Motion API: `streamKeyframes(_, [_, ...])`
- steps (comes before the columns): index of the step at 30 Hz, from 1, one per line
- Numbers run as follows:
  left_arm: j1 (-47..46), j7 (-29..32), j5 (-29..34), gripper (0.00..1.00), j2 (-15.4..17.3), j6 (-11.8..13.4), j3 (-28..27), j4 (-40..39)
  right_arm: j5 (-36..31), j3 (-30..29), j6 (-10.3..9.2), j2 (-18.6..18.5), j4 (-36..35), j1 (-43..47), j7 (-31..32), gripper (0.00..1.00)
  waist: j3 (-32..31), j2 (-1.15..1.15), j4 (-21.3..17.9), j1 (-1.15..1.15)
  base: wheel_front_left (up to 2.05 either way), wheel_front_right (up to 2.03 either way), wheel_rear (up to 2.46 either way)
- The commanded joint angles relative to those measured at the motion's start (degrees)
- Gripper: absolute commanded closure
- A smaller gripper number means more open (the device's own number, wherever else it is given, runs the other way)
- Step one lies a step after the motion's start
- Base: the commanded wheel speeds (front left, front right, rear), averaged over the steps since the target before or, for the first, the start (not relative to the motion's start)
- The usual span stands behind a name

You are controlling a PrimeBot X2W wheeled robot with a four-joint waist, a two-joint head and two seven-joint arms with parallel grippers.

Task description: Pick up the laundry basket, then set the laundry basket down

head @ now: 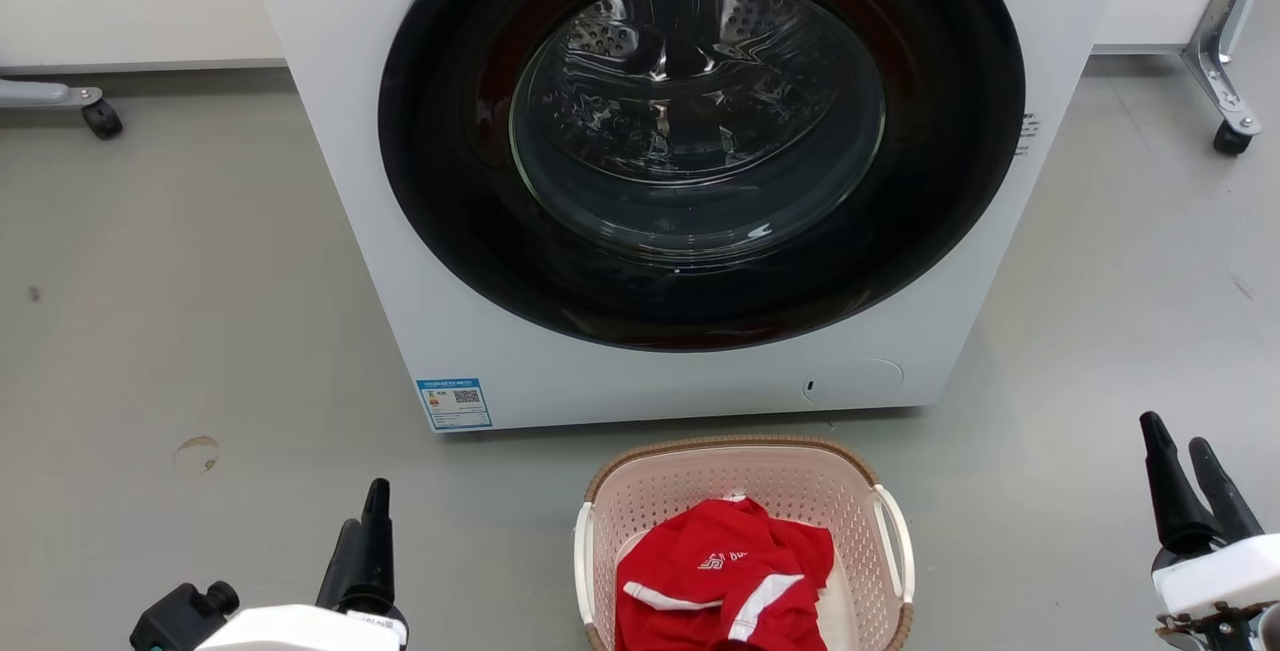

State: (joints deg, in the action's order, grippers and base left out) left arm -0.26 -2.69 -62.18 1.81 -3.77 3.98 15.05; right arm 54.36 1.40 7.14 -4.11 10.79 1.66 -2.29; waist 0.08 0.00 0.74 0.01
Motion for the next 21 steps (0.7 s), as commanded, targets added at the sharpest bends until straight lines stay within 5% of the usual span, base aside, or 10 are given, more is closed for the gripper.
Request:
streamKeyframes(1, [-1.3,-0.7,1.8,0.00,0.6,0.3,-0.3,-1.8,-2.0,0.7,0.19,-2.1,-1.8,-1.1,-1.1,0.00,0.0,0.00,0.0,-0.01,0.00,0.00,0.00])
streamKeyframes(21, [-0.6,-4.0,15.4,0.00,0.8,1.2,2.3,-2.0,-15.4,4.0,0.24,-3.4,-2.4,0.0,-4.4,0.00,-0.1,0.00,0.2,-0.01,0.00,0.00,0.00])
